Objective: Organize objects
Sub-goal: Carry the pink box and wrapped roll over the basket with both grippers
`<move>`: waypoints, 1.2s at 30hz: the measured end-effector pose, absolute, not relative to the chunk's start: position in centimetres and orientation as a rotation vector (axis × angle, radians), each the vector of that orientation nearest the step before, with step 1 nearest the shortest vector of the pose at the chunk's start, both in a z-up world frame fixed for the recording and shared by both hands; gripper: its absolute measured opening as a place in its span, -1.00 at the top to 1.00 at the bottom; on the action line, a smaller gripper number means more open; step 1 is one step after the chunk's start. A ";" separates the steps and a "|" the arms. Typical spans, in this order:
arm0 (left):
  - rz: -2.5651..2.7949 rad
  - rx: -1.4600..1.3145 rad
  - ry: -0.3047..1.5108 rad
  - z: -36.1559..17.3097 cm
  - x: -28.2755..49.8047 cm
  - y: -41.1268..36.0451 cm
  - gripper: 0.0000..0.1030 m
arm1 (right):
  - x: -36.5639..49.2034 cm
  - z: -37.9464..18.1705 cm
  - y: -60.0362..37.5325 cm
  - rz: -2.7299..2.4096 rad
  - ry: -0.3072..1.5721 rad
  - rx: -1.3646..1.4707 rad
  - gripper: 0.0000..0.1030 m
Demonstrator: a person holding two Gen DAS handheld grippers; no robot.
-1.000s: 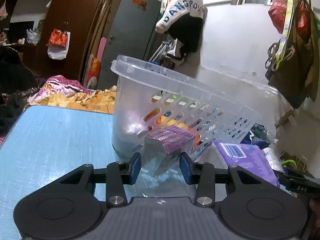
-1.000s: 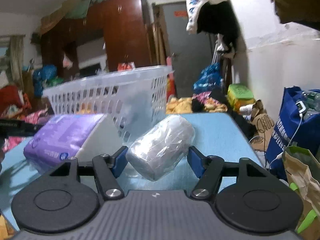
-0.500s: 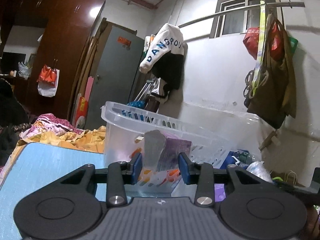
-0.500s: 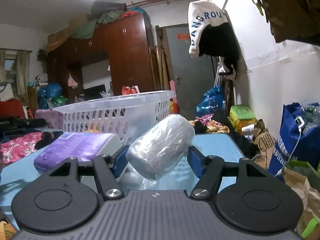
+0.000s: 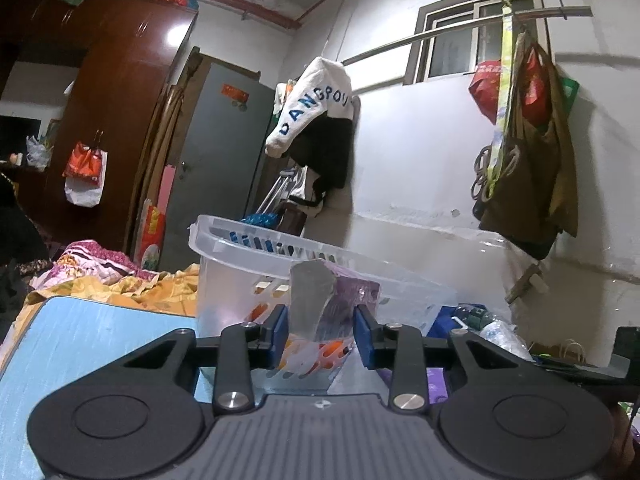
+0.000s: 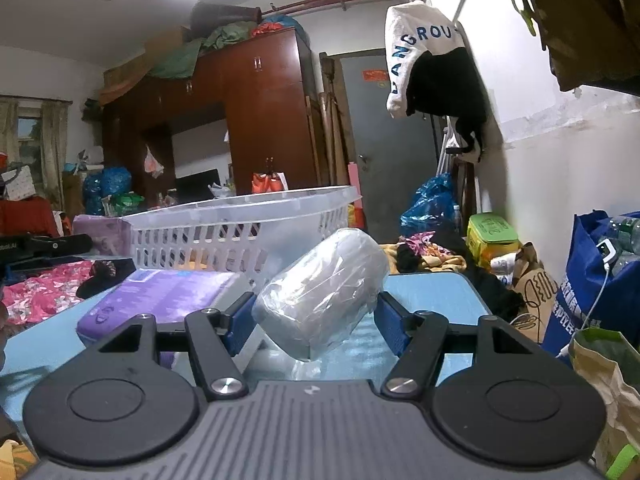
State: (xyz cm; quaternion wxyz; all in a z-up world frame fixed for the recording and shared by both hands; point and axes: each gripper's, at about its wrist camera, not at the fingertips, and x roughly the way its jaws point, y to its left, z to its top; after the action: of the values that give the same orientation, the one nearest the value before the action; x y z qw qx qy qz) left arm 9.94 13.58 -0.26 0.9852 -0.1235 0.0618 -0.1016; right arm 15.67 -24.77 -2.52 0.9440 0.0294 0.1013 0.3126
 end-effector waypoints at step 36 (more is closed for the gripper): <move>0.079 -0.193 0.491 7.9 24.1 13.7 0.22 | 28.1 6.7 -11.6 0.806 0.599 -0.232 -0.34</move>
State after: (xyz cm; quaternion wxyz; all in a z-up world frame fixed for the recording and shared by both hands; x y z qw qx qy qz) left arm 24.11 13.69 7.88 0.9647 -0.0956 0.2424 0.0392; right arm 28.14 -11.60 6.70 0.8702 -0.1109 0.2863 0.3853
